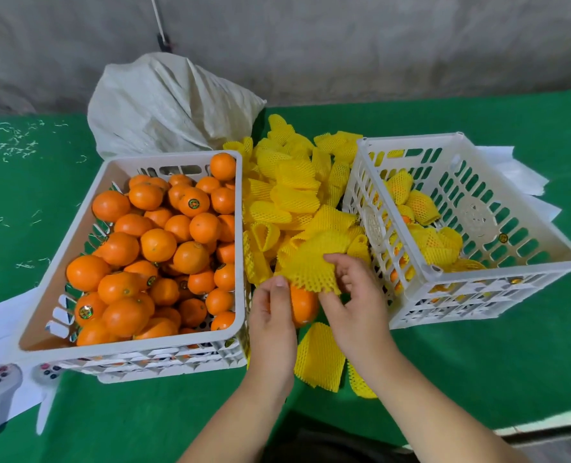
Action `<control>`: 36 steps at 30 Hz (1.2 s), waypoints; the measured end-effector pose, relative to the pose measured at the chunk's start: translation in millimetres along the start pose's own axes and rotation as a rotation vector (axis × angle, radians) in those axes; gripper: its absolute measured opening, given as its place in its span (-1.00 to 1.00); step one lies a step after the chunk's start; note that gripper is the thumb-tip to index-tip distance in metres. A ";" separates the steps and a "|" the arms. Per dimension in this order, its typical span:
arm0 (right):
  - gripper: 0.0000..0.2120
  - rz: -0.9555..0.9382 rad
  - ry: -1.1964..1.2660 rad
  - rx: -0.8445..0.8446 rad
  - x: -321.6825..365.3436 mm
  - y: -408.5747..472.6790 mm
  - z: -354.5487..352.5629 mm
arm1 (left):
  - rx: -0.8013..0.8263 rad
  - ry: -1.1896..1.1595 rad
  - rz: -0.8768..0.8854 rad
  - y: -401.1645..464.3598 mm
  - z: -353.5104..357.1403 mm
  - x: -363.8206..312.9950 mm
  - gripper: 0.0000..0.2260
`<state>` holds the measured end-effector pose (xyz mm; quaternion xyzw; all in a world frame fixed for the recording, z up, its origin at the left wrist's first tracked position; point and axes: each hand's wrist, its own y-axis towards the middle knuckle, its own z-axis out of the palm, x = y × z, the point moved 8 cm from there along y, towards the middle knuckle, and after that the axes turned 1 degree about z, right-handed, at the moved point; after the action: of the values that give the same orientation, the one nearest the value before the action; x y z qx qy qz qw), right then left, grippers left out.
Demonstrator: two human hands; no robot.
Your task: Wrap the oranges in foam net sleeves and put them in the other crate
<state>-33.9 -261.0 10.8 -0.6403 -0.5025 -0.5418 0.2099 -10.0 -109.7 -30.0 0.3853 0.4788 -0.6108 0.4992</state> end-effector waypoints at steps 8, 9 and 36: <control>-0.55 -0.176 -0.161 0.006 23.9 -8.6 8.6 | 0.318 -0.080 -0.056 -0.5 5.6 5.7 -0.55; -0.54 -0.197 -0.182 0.024 25.8 -4.8 6.3 | 0.394 -0.102 -0.050 -3.2 3.8 6.4 -0.48; -0.71 -0.417 -0.313 0.132 67.2 -0.4 -3.2 | 0.136 0.127 0.167 5.8 -8.1 -6.7 -0.45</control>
<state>-42.0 -235.5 72.5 -0.5838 -0.6841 -0.4338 0.0551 -3.0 -100.5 -26.8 0.4947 0.4334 -0.5725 0.4896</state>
